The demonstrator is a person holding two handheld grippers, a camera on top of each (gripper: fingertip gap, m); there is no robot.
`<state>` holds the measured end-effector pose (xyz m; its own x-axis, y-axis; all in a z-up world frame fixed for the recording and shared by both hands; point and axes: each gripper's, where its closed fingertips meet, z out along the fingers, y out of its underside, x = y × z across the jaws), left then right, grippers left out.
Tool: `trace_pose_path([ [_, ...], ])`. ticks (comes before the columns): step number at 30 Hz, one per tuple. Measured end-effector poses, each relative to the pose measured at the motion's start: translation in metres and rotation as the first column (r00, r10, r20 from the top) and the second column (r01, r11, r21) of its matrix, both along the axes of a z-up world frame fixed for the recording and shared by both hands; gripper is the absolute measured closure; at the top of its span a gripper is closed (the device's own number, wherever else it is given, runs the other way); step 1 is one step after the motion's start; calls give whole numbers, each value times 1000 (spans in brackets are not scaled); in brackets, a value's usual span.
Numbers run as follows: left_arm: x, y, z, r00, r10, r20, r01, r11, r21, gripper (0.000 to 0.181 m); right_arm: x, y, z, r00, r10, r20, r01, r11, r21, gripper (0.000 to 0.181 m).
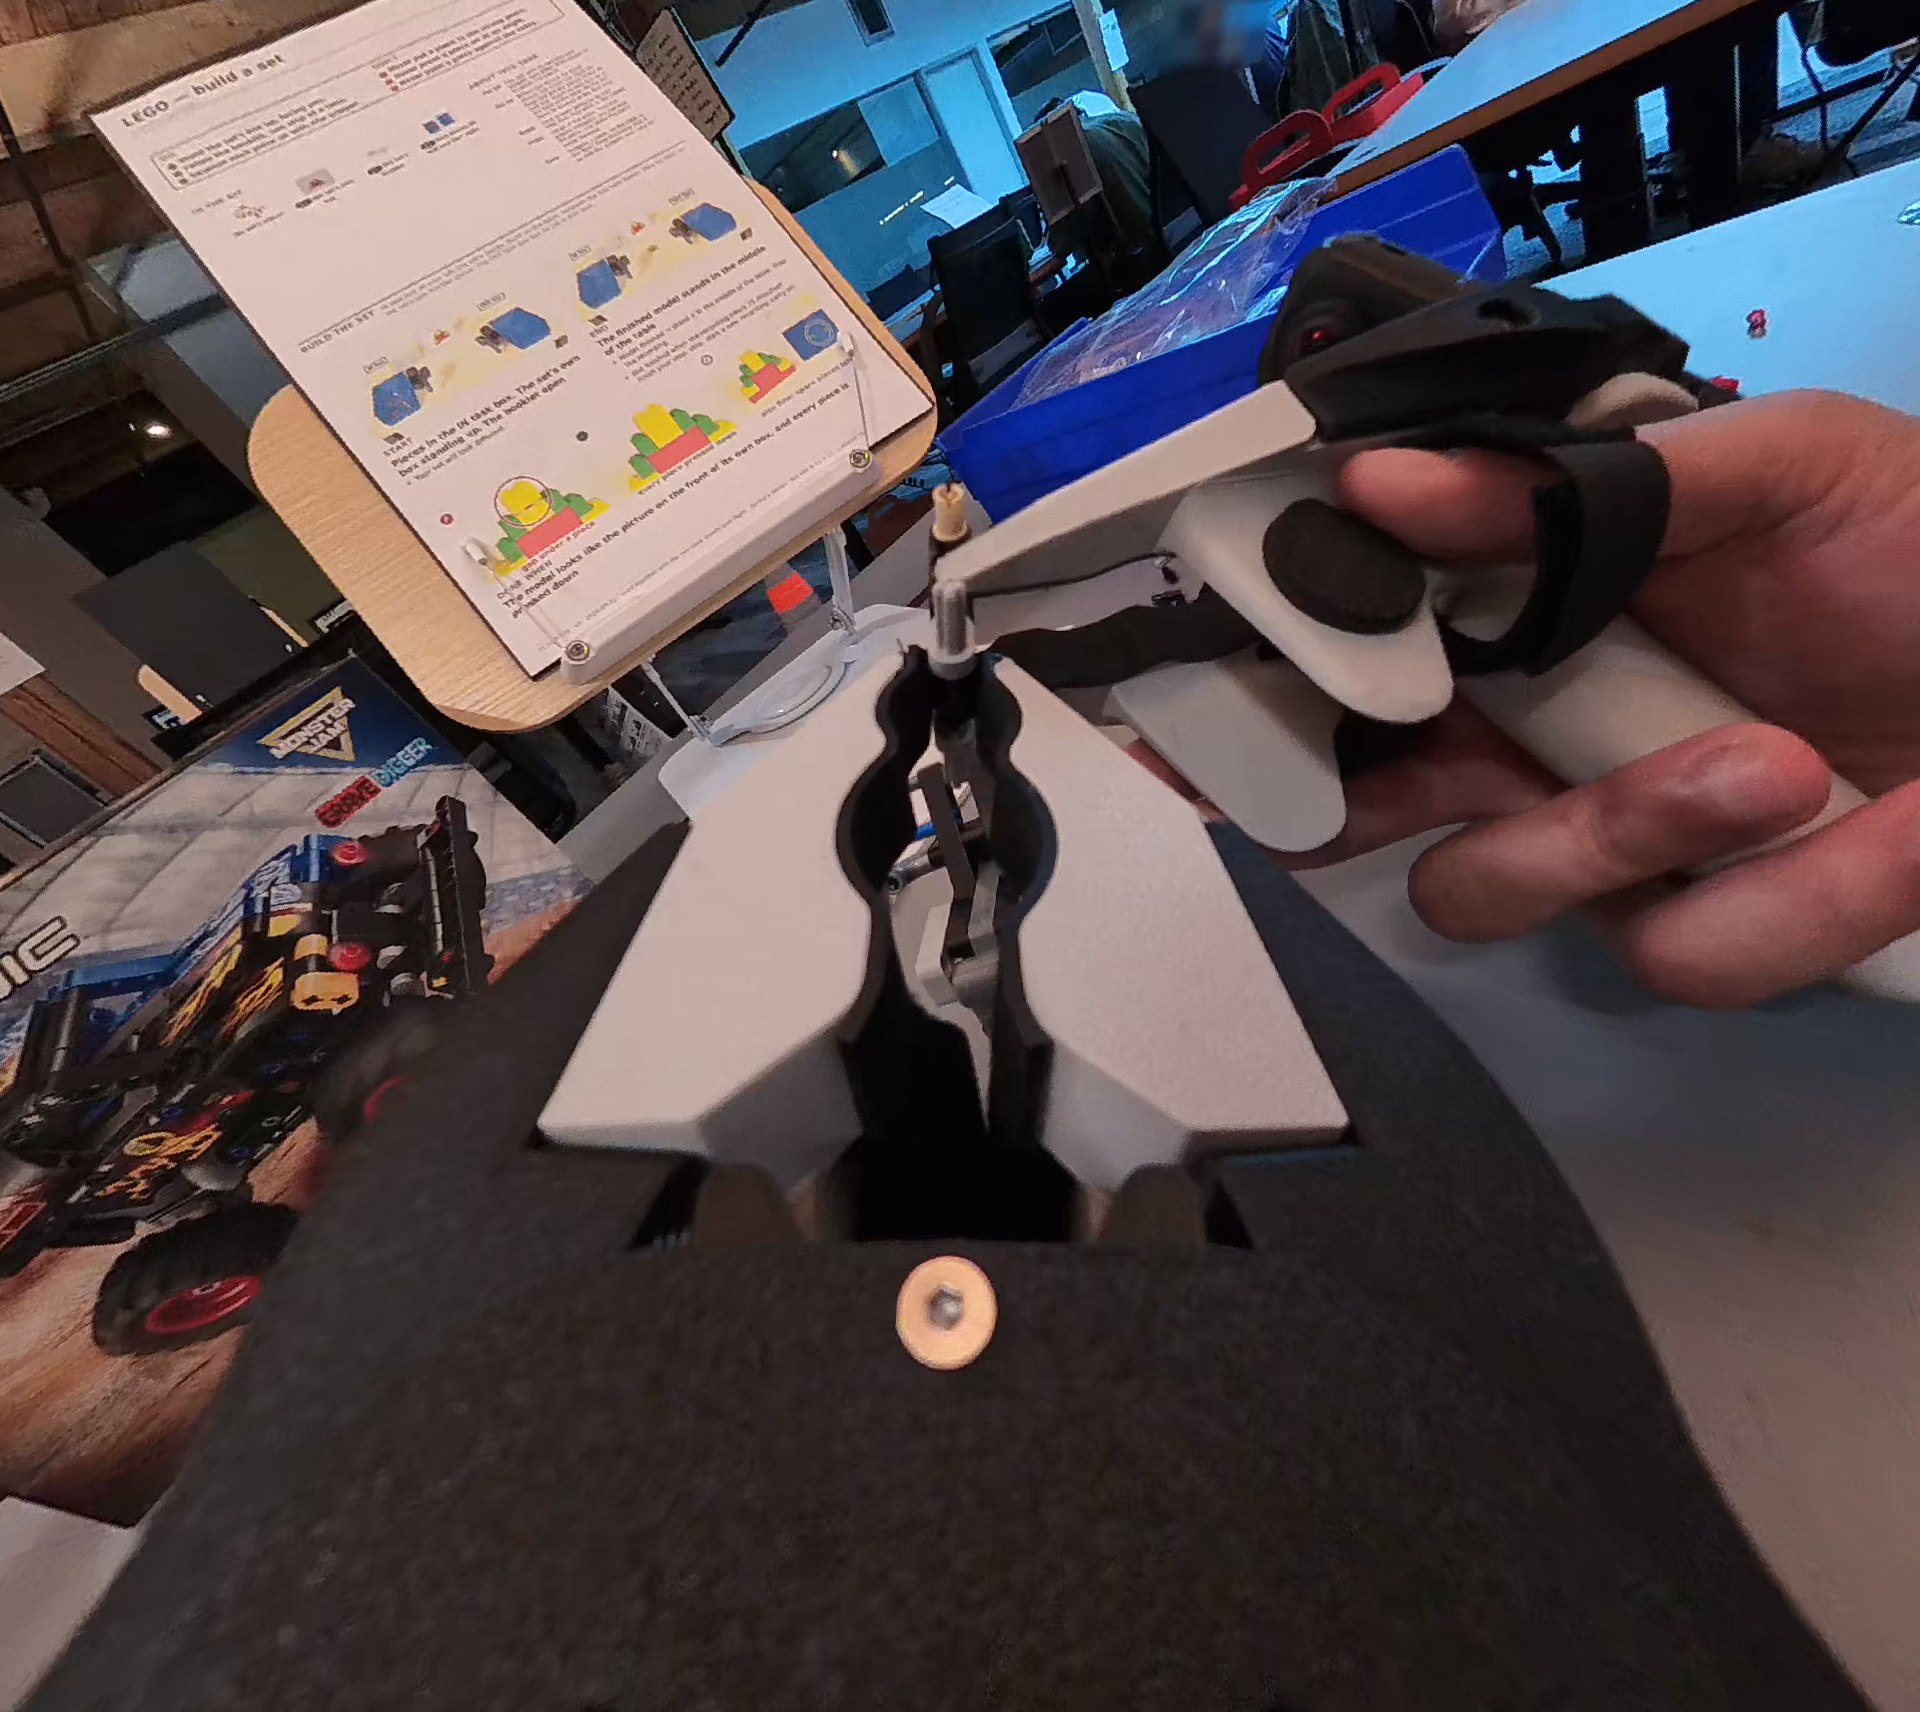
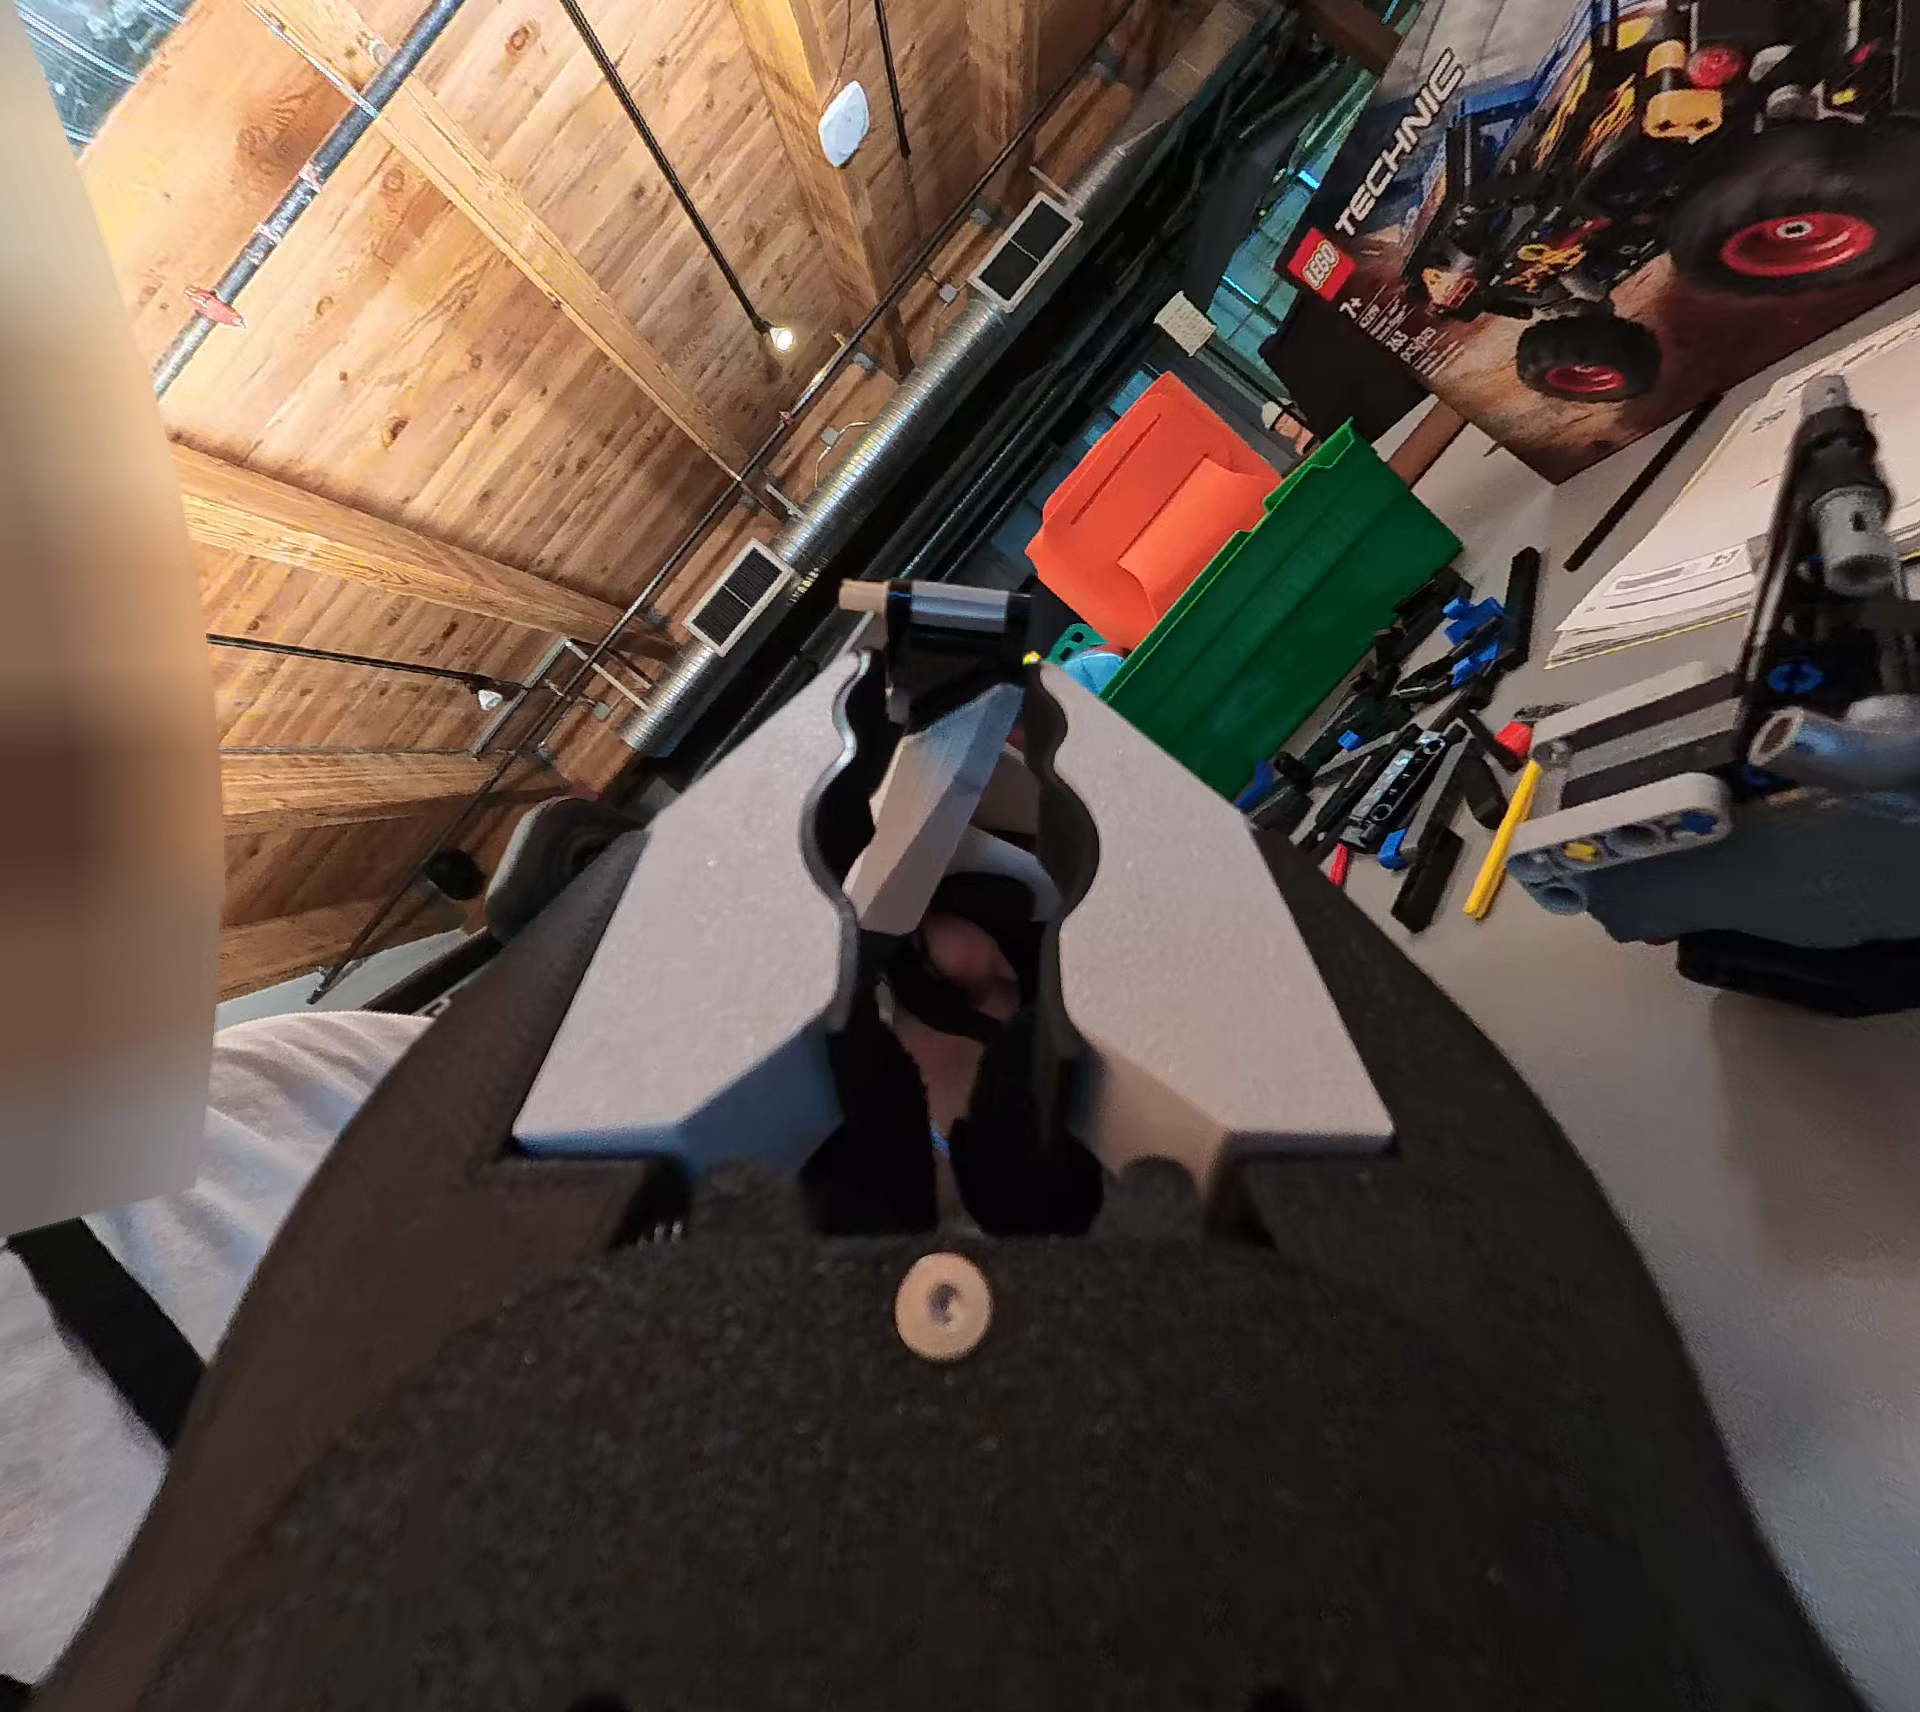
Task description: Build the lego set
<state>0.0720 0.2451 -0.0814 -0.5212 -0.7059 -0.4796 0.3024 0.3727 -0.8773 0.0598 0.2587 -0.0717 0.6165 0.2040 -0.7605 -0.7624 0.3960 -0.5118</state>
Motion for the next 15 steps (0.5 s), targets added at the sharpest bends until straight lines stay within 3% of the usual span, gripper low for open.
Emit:
trace_pose_path([
  [1,0,0,1,1000,-1,2,1,1000,-5,176,0,-1,1,1000,4,-3,-4,1000,11,156],
  [6,-2,1,2,1000,6,23,-6,1000,3,175,-2,1,2,1000,-13,29,13,1000,-5,158],
  [11,-8,4,9,989,48,140,-59,995,75,175,-9,4,7,997,13,77,-13,1000,-5,158],
  [15,-6,3,8,992,37,121,-46,996,71,175,-7,1,6,998,21,58,-21,1000,-6,157],
])
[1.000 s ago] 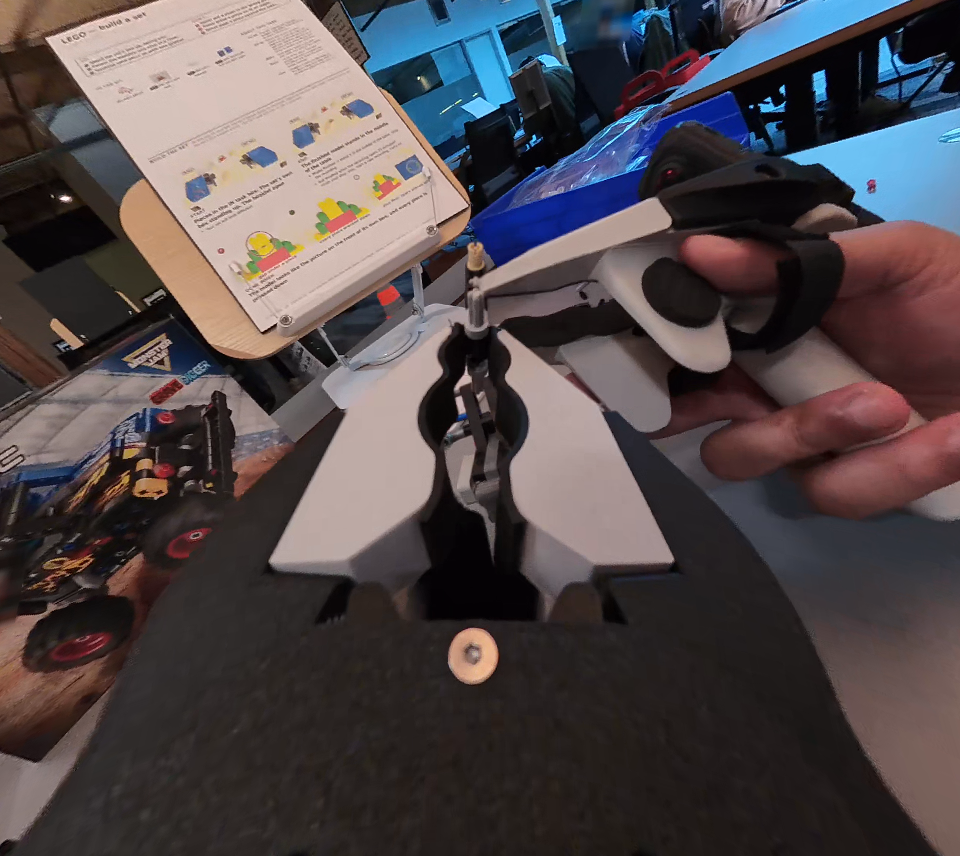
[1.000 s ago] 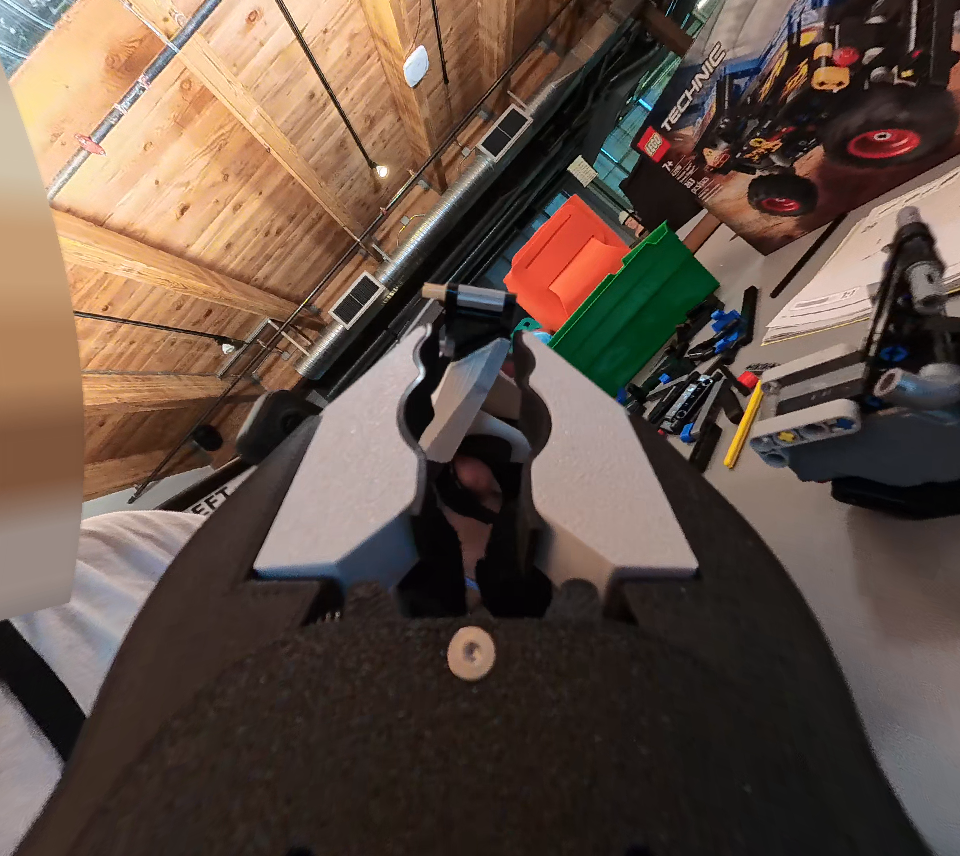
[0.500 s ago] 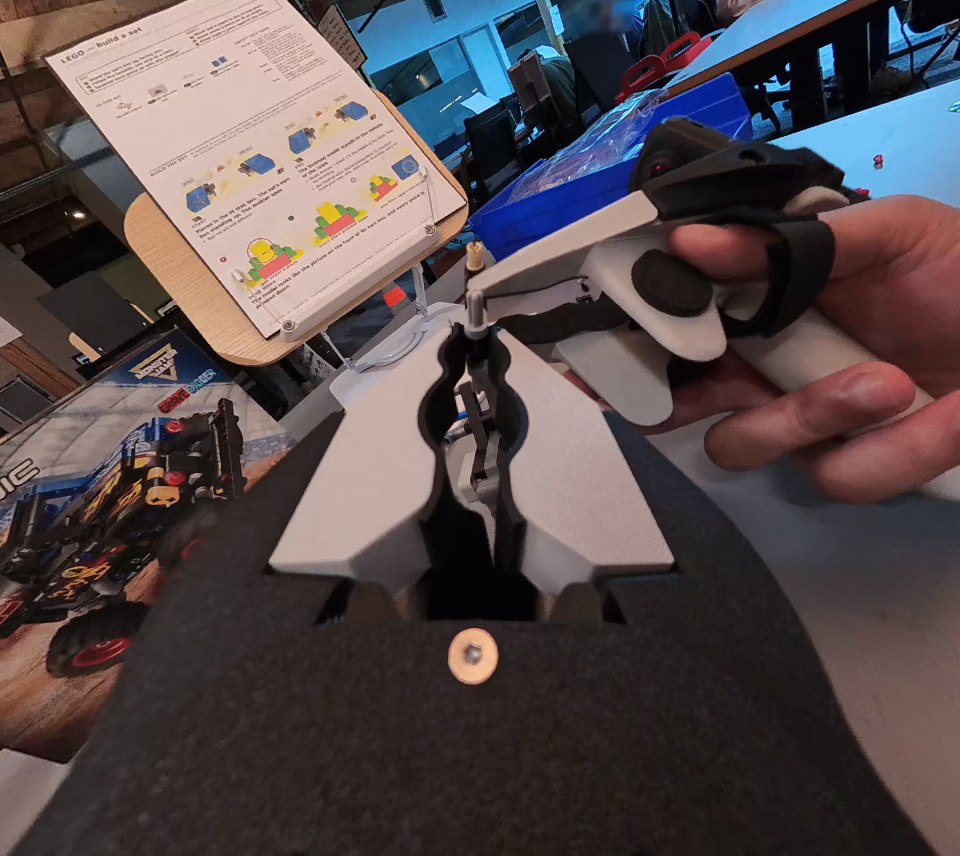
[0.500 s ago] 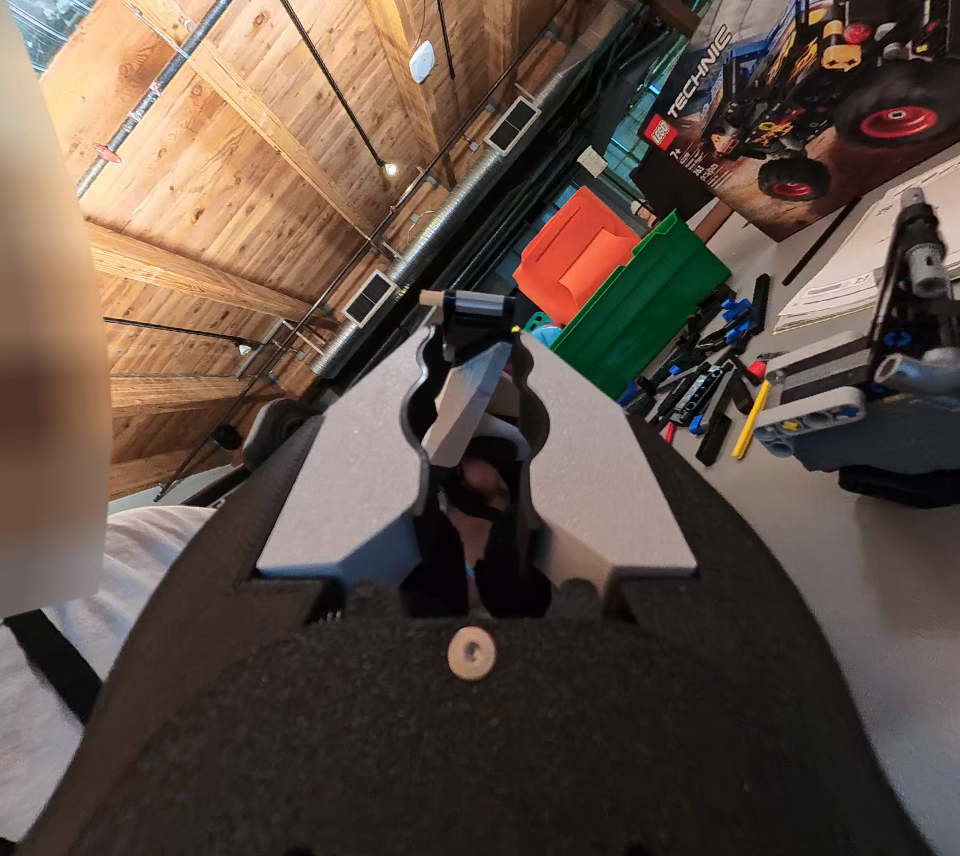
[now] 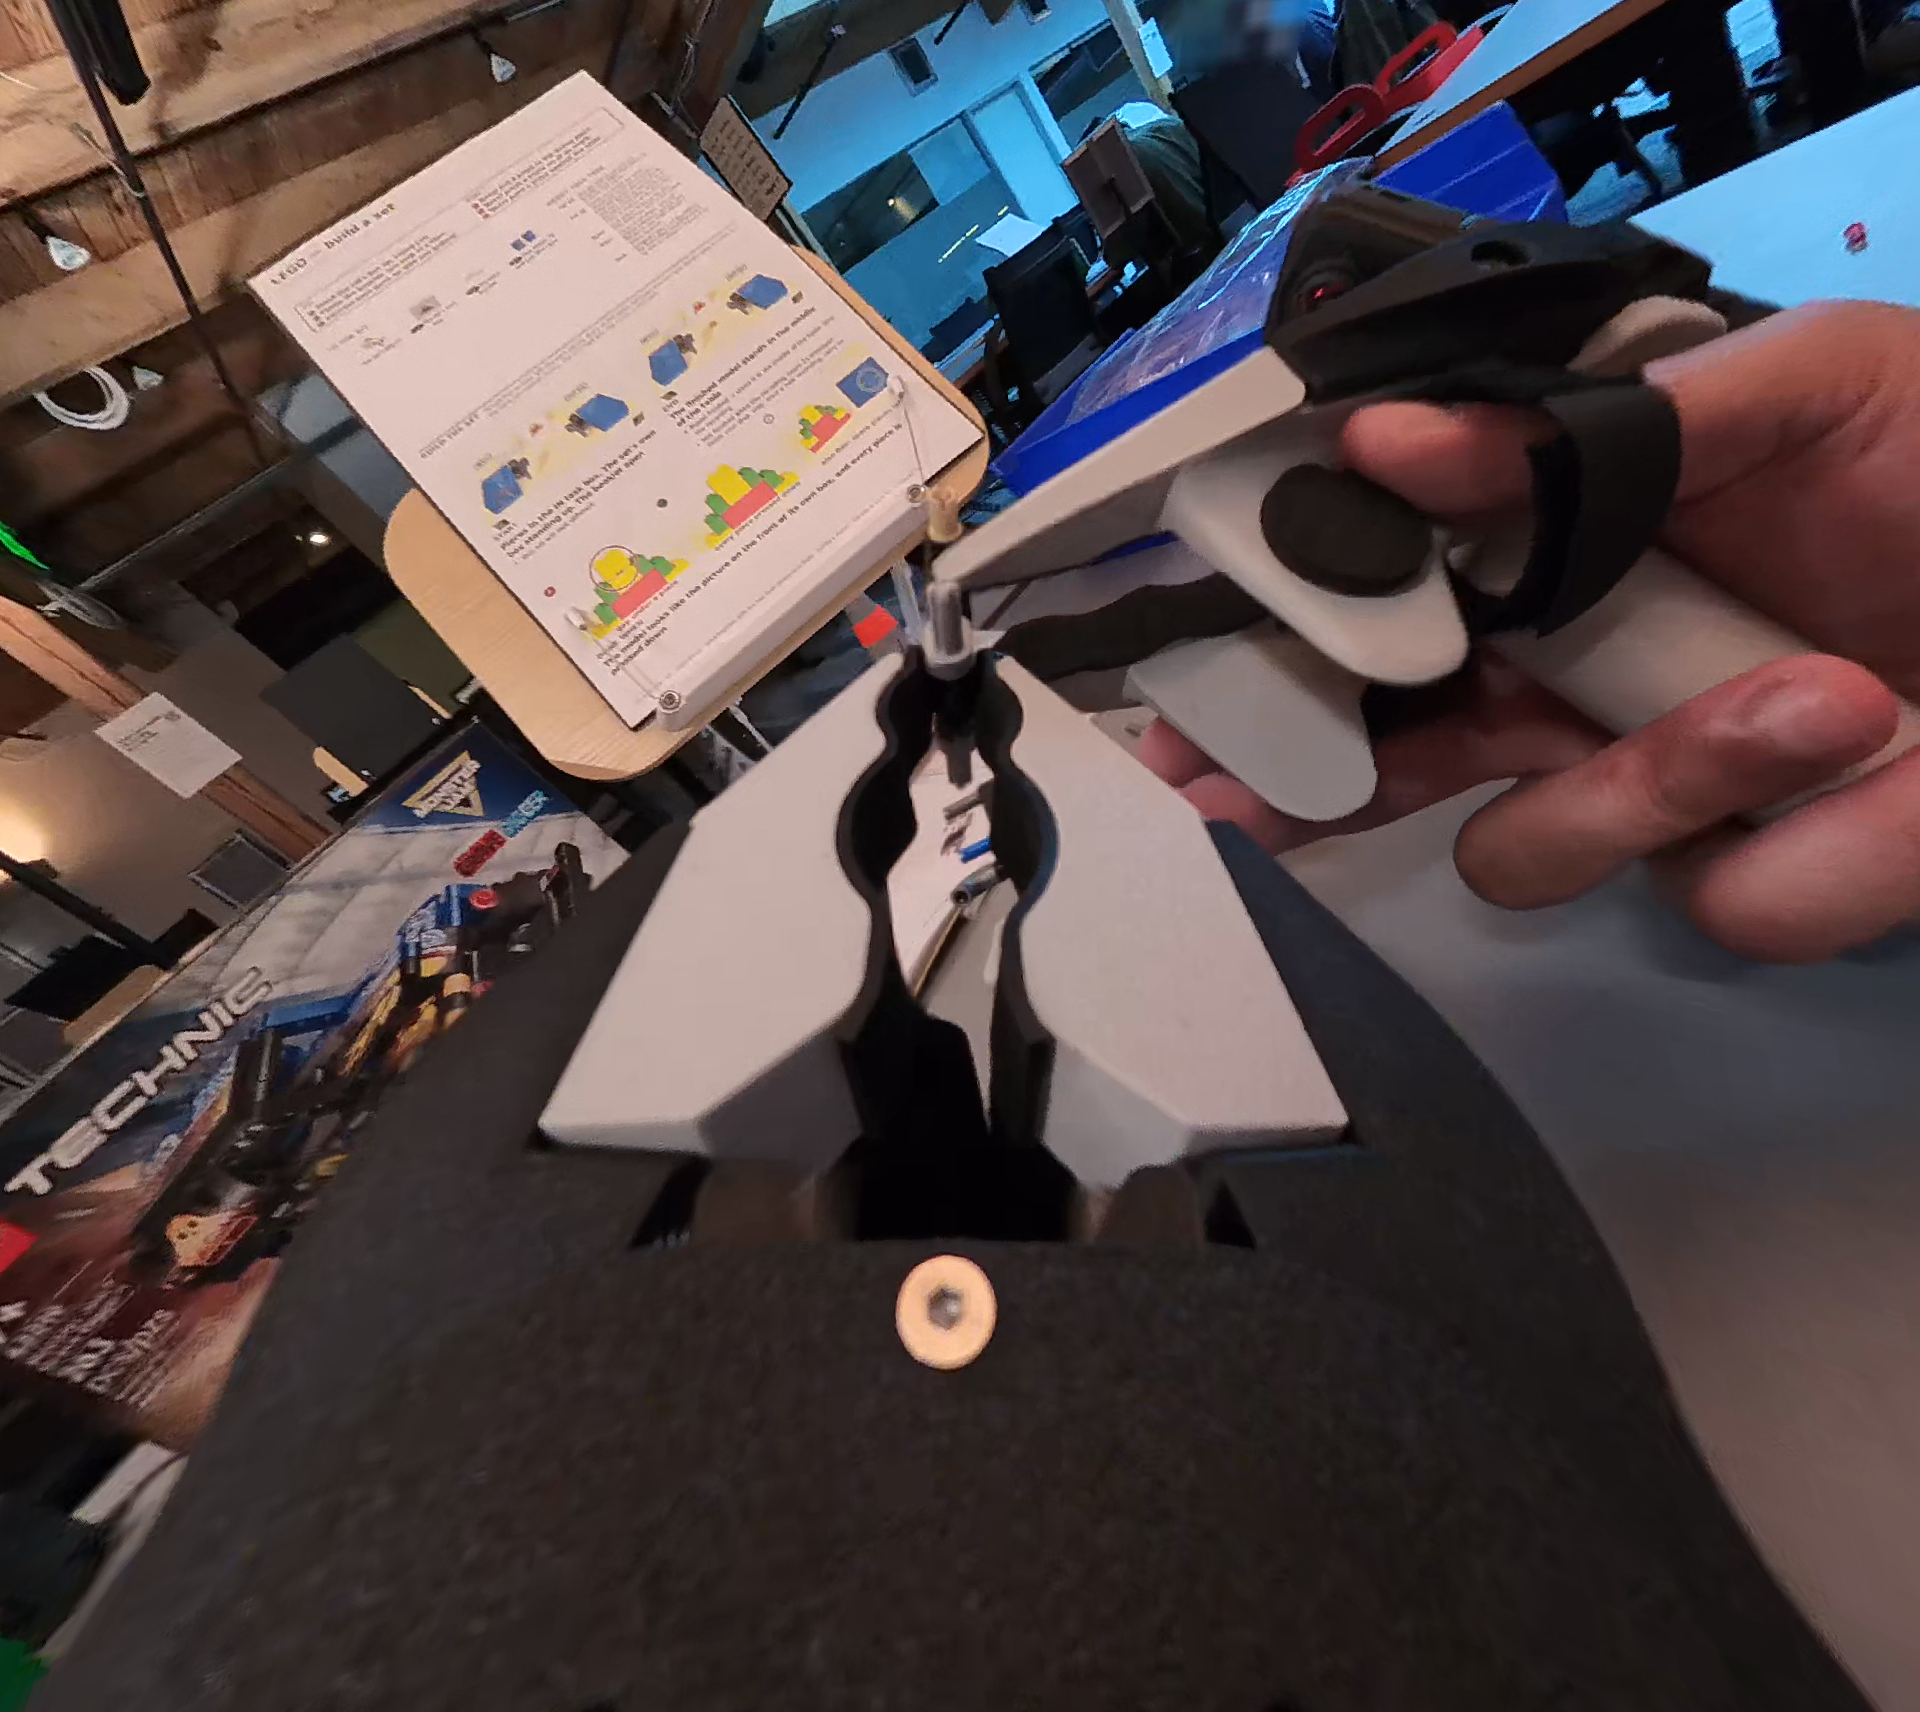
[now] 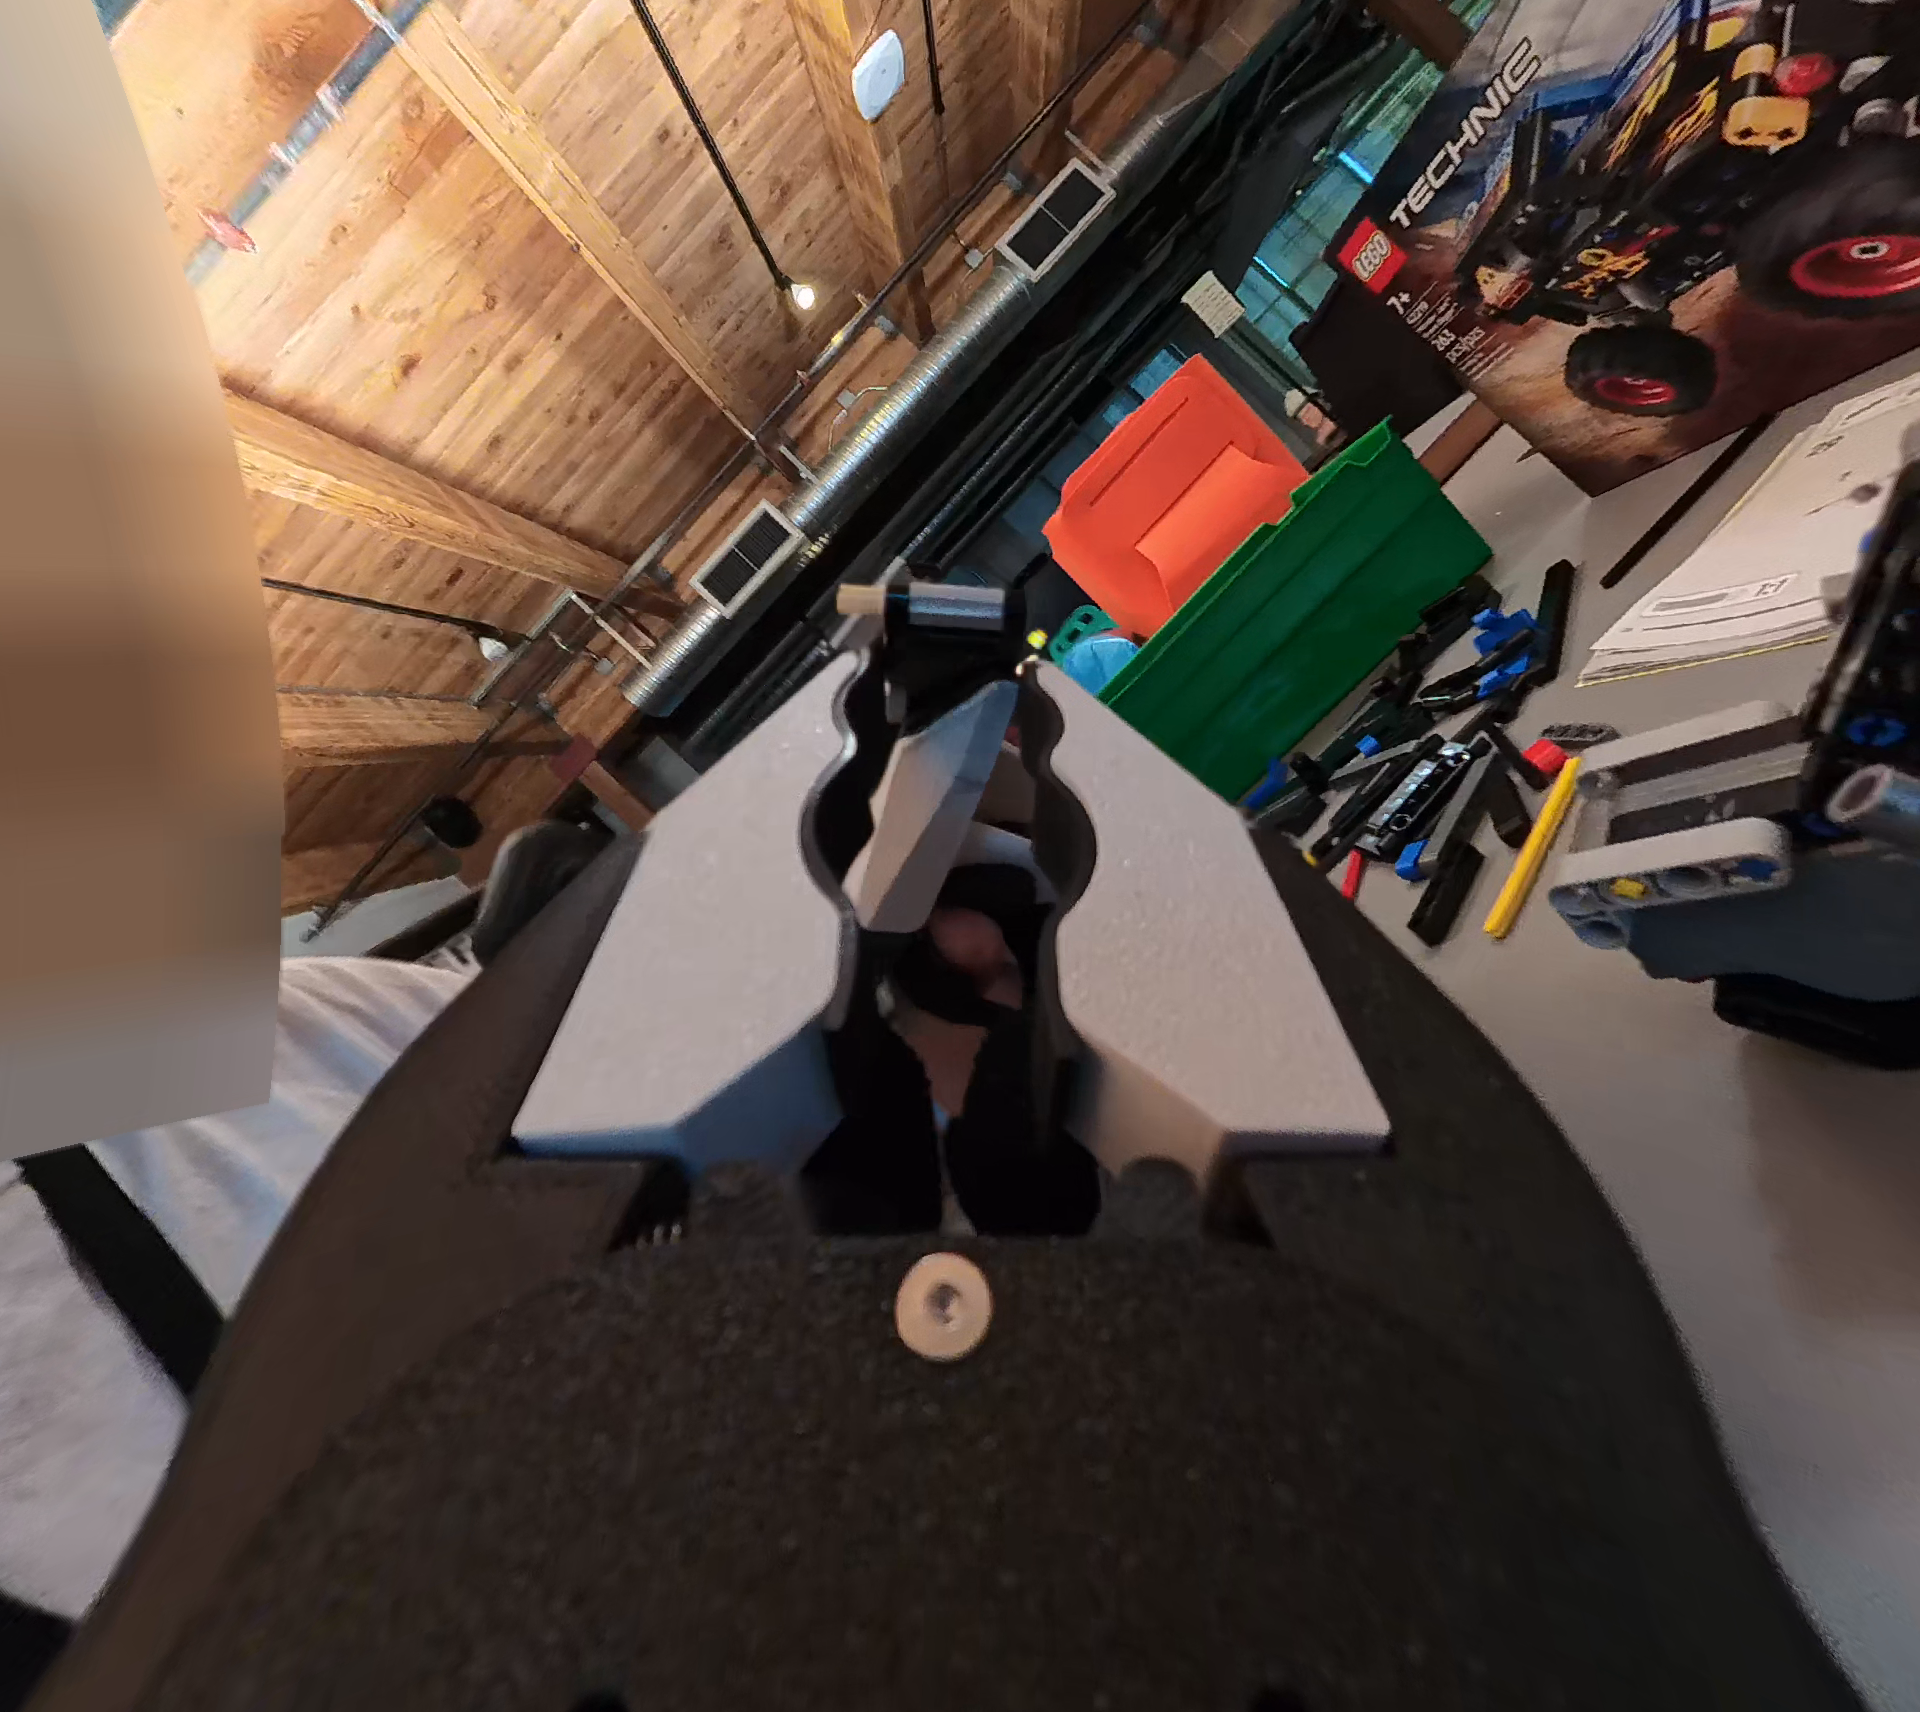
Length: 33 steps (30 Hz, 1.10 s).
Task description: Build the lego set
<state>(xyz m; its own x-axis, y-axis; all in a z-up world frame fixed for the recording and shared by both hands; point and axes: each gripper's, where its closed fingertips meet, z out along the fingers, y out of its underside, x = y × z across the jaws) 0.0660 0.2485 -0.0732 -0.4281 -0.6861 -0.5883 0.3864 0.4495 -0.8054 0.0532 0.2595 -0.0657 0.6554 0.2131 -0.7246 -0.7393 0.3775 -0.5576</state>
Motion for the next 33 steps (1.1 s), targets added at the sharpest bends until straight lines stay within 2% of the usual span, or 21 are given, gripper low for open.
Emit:
trace_pose_path([
  [2,2,1,0,999,25,21,-26,999,24,175,3,-6,3,999,2,-34,0,998,56,150],
  [5,2,2,-2,1000,15,-3,-15,1000,15,175,4,-7,1,998,11,-60,-7,998,66,153],
  [7,2,1,-2,1000,17,0,-17,1000,20,176,6,-6,-1,999,-9,-51,11,999,41,158],
  [22,-4,2,2,994,45,95,-54,994,93,175,-1,-3,2,1000,-10,-8,10,998,54,159],
  [29,-8,3,3,976,59,208,-99,977,186,174,-4,-3,3,997,56,-53,-51,995,92,159],
  [33,-7,4,1,971,66,228,-116,971,211,174,-3,-2,1,993,90,-82,-82,992,92,158],
])
